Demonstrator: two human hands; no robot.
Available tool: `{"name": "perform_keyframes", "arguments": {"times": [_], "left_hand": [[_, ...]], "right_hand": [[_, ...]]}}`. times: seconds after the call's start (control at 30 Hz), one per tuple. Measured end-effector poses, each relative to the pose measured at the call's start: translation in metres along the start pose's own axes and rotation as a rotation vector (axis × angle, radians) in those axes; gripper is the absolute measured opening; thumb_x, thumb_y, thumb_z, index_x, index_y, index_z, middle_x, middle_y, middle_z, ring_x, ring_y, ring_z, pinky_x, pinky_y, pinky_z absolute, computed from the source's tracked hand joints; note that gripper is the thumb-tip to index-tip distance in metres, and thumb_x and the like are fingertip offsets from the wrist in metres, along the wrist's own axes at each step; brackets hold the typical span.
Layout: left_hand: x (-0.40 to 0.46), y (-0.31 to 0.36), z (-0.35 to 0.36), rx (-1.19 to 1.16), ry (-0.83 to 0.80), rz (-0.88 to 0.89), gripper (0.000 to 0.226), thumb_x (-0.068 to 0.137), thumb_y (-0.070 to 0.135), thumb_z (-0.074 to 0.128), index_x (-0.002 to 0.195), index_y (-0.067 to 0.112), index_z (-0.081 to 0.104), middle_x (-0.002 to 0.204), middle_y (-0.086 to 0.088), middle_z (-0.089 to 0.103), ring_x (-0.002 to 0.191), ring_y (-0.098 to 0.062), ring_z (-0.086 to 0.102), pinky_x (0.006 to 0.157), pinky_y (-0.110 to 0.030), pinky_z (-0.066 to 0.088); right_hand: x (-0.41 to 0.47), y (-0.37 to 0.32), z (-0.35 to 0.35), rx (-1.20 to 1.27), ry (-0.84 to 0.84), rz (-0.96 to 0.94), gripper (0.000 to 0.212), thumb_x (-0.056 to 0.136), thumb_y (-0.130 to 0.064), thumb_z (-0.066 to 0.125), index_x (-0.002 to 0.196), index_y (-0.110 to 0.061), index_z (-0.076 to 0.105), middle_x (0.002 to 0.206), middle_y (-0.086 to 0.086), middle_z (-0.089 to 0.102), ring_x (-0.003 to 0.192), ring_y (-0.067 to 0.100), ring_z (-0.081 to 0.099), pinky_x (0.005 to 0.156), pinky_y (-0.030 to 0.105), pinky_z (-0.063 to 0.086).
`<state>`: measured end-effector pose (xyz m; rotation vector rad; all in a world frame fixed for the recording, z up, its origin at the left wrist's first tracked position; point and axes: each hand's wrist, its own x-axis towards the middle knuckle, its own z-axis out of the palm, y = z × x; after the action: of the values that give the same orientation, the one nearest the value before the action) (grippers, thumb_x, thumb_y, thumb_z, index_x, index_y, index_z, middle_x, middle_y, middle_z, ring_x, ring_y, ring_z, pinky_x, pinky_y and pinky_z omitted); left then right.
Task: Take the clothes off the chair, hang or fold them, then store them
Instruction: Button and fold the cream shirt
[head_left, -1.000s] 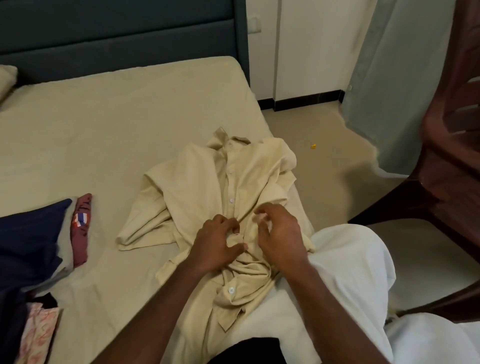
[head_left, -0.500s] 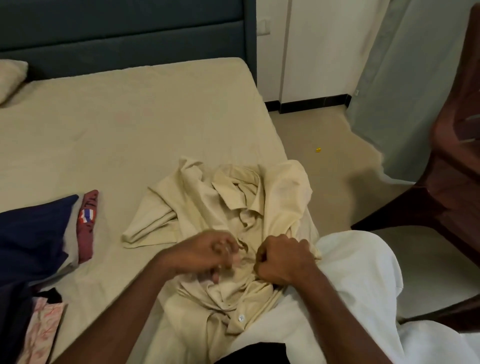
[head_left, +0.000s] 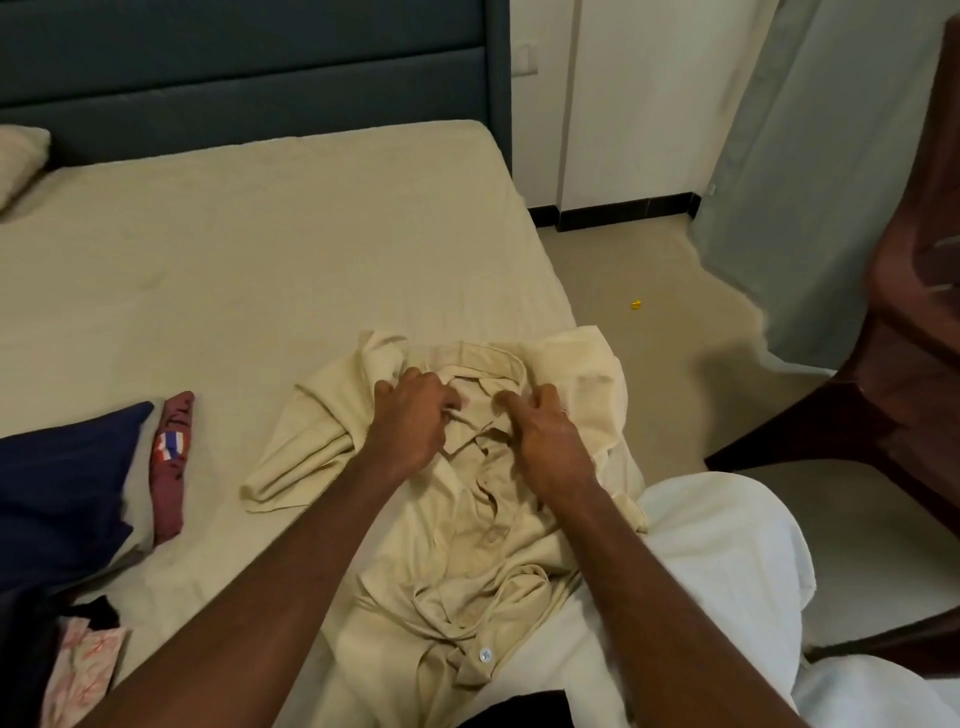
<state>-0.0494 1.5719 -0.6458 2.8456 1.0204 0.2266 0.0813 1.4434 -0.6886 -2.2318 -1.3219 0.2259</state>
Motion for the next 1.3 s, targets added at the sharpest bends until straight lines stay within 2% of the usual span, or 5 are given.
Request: {"name": "perform_keyframes", "arguments": {"times": [0.43, 0.77, 1.0, 1.17, 1.3], "left_hand": [[-0.045, 0.044, -0.016, -0.909, 0.043, -0.014, 0.044, 0.070, 0.041, 0.084, 0.110, 0.027, 0.072, 0.107, 0.015, 0.067, 0.102, -0.002, 0.063, 0.083, -0.013, 0.050], [-0.017, 0.000, -0.101, -0.852, -0.284, 0.296, 0.020, 0.079, -0.010, 0.075, 0.082, 0.010, 0.072, 0.080, 0.006, 0.070, 0.079, -0.004, 0.061, 0.075, -0.017, 0.046], [0.020, -0.009, -0.225, -0.770, -0.278, 0.423, 0.017, 0.087, -0.002, 0.072, 0.092, 0.014, 0.076, 0.095, -0.009, 0.071, 0.091, -0.017, 0.065, 0.083, -0.026, 0.052], [0.019, 0.005, -0.267, -0.887, -0.276, 0.512, 0.013, 0.084, 0.024, 0.080, 0.091, 0.014, 0.074, 0.094, -0.007, 0.069, 0.090, -0.017, 0.061, 0.079, -0.024, 0.052], [0.040, -0.014, -0.269, -0.708, 0.008, 0.340, 0.014, 0.089, 0.002, 0.072, 0.094, 0.014, 0.071, 0.098, 0.000, 0.069, 0.095, -0.012, 0.062, 0.084, -0.025, 0.050]], "right_hand": [[-0.020, -0.006, -0.030, 0.071, 0.262, -0.234, 0.020, 0.083, -0.034, 0.060, 0.093, -0.028, 0.077, 0.142, -0.001, 0.053, 0.133, 0.022, 0.039, 0.091, 0.045, 0.032], [0.002, 0.003, -0.114, 0.004, -0.262, -0.330, 0.048, 0.062, -0.067, 0.075, 0.106, -0.047, 0.069, 0.166, -0.024, -0.005, 0.154, 0.017, 0.005, 0.114, 0.061, 0.013], [0.062, -0.030, -0.200, 0.156, -0.611, -0.275, 0.028, 0.075, -0.035, 0.060, 0.099, -0.037, 0.072, 0.118, -0.014, 0.067, 0.118, 0.013, 0.058, 0.108, 0.050, 0.042], [0.075, -0.048, -0.212, 0.263, -0.505, -0.336, 0.050, 0.090, 0.000, 0.051, 0.127, -0.030, 0.070, 0.127, -0.015, 0.068, 0.116, 0.006, 0.063, 0.104, 0.035, 0.050], [0.088, -0.058, -0.229, -0.134, -0.237, -0.463, 0.029, 0.094, -0.032, 0.069, 0.123, -0.030, 0.070, 0.110, -0.011, 0.073, 0.096, 0.008, 0.067, 0.088, 0.038, 0.056]]}}
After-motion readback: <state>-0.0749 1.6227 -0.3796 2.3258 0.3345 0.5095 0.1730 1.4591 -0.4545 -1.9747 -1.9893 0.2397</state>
